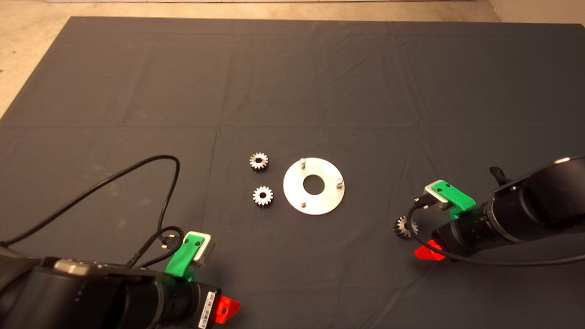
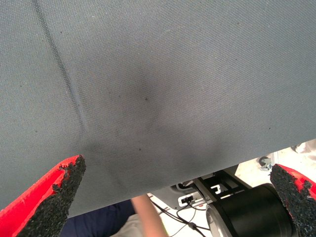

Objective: Install three planetary gears onto the carrier pins

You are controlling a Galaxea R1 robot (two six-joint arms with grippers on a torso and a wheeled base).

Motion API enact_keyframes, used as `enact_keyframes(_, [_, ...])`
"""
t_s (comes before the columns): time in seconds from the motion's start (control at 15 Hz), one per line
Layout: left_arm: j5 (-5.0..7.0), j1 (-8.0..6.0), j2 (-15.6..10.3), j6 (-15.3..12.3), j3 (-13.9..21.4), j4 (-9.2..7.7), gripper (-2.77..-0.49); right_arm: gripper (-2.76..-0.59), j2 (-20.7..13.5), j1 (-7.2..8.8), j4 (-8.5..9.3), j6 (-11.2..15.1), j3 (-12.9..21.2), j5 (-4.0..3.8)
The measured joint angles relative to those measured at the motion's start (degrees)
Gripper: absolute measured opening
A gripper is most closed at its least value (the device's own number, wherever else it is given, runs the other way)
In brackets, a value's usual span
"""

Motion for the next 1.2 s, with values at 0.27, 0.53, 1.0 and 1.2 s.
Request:
enact_keyframes(0.27, [-0.01, 0.0, 0.01, -0.02, -0.01, 0.07, -0.51, -0.6, 0.47, -0.02, -1.11, -0.22, -0.94, 0.0])
enact_keyframes(0.53, [0.0, 0.0, 0.04, -0.05, 0.01, 0.1, -0.51, -0.6, 2.22, -0.04, -2.4, -0.32, -2.22, 0.0])
enact_keyframes(1.0, [-0.01, 0.0, 0.66, -0.85, -0.01, 0.49, -0.51, -0.6, 3.95, -0.33, -3.66, -0.4, -3.72, 0.0])
enact_keyframes(1.2, [-0.01, 0.0, 0.94, -0.89, -0.01, 0.75, -0.51, -0.6, 3.97, -0.77, -4.13, -0.38, -3.79, 0.01])
